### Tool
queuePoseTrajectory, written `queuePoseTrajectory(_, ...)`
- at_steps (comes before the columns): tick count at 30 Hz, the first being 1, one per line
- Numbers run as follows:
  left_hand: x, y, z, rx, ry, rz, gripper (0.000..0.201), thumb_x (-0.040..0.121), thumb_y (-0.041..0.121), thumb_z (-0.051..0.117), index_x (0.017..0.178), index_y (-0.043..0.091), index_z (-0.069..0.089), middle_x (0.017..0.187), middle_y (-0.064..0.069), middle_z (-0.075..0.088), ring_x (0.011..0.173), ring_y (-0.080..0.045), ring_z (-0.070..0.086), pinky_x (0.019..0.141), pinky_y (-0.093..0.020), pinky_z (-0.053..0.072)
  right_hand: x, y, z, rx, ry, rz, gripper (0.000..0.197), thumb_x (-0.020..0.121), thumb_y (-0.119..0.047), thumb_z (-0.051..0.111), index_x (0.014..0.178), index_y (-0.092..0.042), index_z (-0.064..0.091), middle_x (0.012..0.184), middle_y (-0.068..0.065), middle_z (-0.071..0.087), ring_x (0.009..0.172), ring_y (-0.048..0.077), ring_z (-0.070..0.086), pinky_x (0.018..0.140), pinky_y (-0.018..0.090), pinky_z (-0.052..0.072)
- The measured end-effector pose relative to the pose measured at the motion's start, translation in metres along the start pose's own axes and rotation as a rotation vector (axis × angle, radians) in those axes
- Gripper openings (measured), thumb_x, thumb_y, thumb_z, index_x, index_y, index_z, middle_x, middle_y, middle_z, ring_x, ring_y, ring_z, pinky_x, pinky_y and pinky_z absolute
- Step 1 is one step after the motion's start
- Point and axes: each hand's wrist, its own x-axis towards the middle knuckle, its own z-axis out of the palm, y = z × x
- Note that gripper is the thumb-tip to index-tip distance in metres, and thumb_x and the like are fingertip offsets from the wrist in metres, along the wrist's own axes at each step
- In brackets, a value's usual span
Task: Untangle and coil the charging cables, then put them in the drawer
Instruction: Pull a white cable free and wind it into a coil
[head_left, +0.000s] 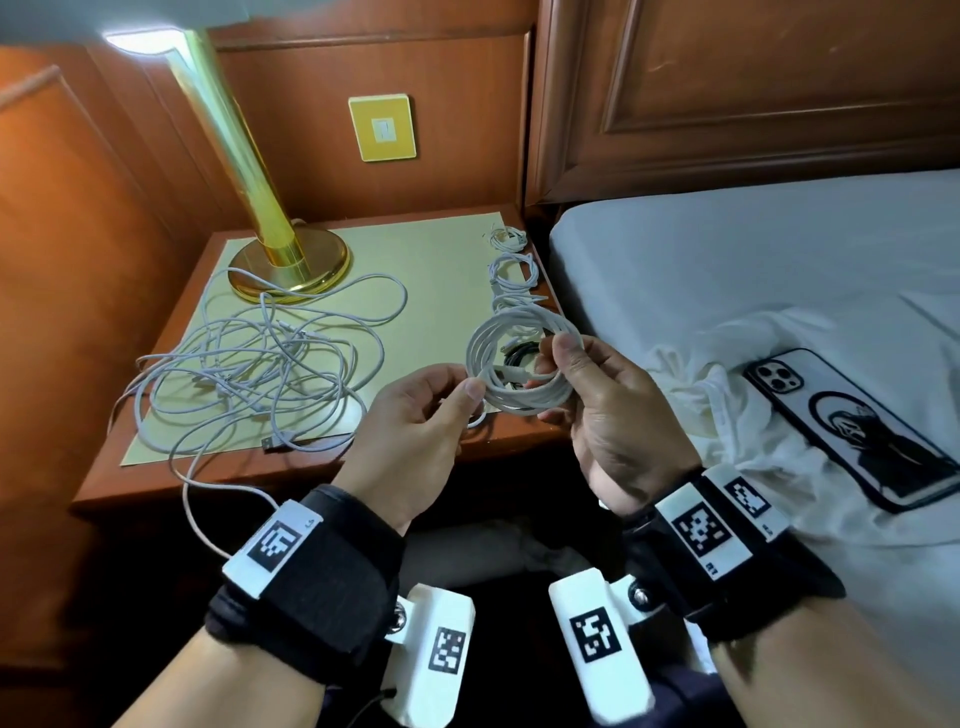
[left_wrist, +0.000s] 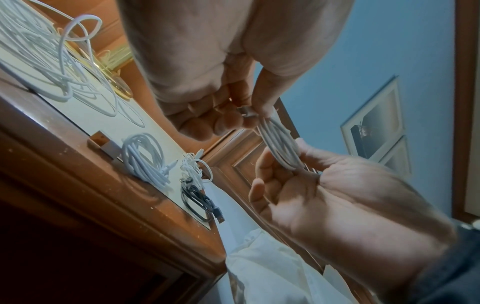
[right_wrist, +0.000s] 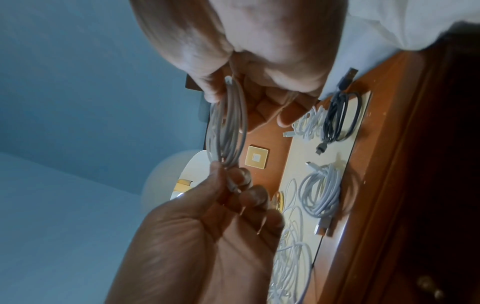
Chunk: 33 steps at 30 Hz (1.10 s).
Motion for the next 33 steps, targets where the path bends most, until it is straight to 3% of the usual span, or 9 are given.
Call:
queuePoseTrajectory(3,0.000,-0.003,0.003,0.033,0.001,-0.008,0.023,0.098,0.030,0.061,0.080,0.023,0.071,0.067,-0.001,0.053,0.068,-0.023,0.042,0.067,-0.041,0.037,0.000,-0.002,0.004,0.085,-0.067,0.053,0.027,0.102,-0.031,0.051,0.081,-0.022,0.066,0.060,-0.007,0.055,0.067,0.012,0.056,0.061,0.028,0.039)
queuePoseTrajectory(6,0.001,-0.004,0.004,0.033,0.008,-0.034,0.024,0.100,0.026,0.060,0.078,0.021,0.069,0.067,-0.002,0.053,0.068,-0.023,0.041,0.067,-0.042,0.035,-0.002,-0.006,0.008,0.102,-0.110,0.070,0.027,0.105,-0.027,0.045,0.085,-0.015,0.061,0.053,-0.006,0.046,0.065,0.015,0.049,0.065,0.030,0.038)
queuePoseTrajectory(9,0.000,-0.002,0.002,0.019,0.001,-0.022,0.028,0.100,0.021,0.060,0.074,0.019,0.071,0.067,0.000,0.056,0.068,-0.021,0.044,0.068,-0.039,0.037,-0.004,-0.005,0.005,-0.040,-0.110,0.001,0.023,0.103,-0.027,0.051,0.085,-0.020,0.063,0.060,-0.005,0.055,0.064,0.013,0.052,0.063,0.028,0.040)
queuePoseTrajectory(13,0.003,0.000,-0.002,-0.103,0.041,-0.025,0.038,0.098,0.012,0.059,0.069,0.030,0.077,0.064,0.007,0.059,0.066,-0.014,0.048,0.064,-0.031,0.041,-0.005,-0.007,-0.006,-0.310,-0.156,-0.051,0.009,0.096,-0.037,0.063,0.094,-0.031,0.071,0.087,0.001,0.072,0.072,0.011,0.060,0.062,0.028,0.048)
queuePoseTrajectory(17,0.003,-0.002,-0.002,-0.151,0.027,-0.028,0.037,0.098,0.008,0.058,0.067,0.019,0.074,0.064,0.001,0.055,0.064,-0.013,0.047,0.062,-0.028,0.039,-0.004,-0.009,-0.011,-0.478,-0.222,-0.065,0.009,0.101,-0.023,0.058,0.105,-0.029,0.063,0.081,-0.012,0.069,0.070,-0.004,0.064,0.066,0.023,0.047)
queuePoseTrajectory(23,-0.001,0.000,0.003,-0.069,-0.015,-0.014,0.027,0.100,0.012,0.056,0.075,0.012,0.065,0.063,0.006,0.057,0.063,-0.011,0.049,0.064,-0.028,0.040,-0.003,-0.008,-0.008,-0.397,-0.269,0.000,0.011,0.095,-0.027,0.058,0.106,-0.030,0.059,0.087,-0.010,0.064,0.080,0.008,0.060,0.066,0.030,0.047)
queuePoseTrajectory(26,0.002,-0.002,0.001,-0.085,0.006,-0.016,0.026,0.100,0.012,0.056,0.078,0.012,0.069,0.063,0.005,0.058,0.064,-0.013,0.050,0.065,-0.031,0.041,-0.005,-0.008,-0.008,-0.413,-0.314,-0.044,0.026,0.078,-0.036,0.060,0.104,-0.034,0.057,0.081,-0.016,0.060,0.075,0.005,0.057,0.073,0.032,0.047)
queuePoseTrajectory(30,-0.001,0.000,0.001,-0.080,-0.021,-0.031,0.031,0.100,0.010,0.054,0.073,0.016,0.067,0.058,0.010,0.058,0.062,-0.011,0.050,0.062,-0.025,0.040,-0.005,-0.012,-0.012,-0.499,-0.438,0.004,0.036,0.079,-0.028,0.054,0.114,-0.035,0.046,0.097,-0.006,0.061,0.091,0.018,0.065,0.093,0.050,0.053)
queuePoseTrajectory(33,0.000,-0.003,-0.001,-0.201,-0.052,-0.093,0.023,0.098,0.015,0.061,0.079,0.005,0.070,0.068,-0.009,0.057,0.067,-0.023,0.050,0.069,-0.035,0.042,-0.006,-0.015,-0.016,-0.531,-0.544,0.050,0.039,0.082,-0.028,0.053,0.119,-0.036,0.041,0.108,0.000,0.070,0.106,0.020,0.068,0.103,0.051,0.048)
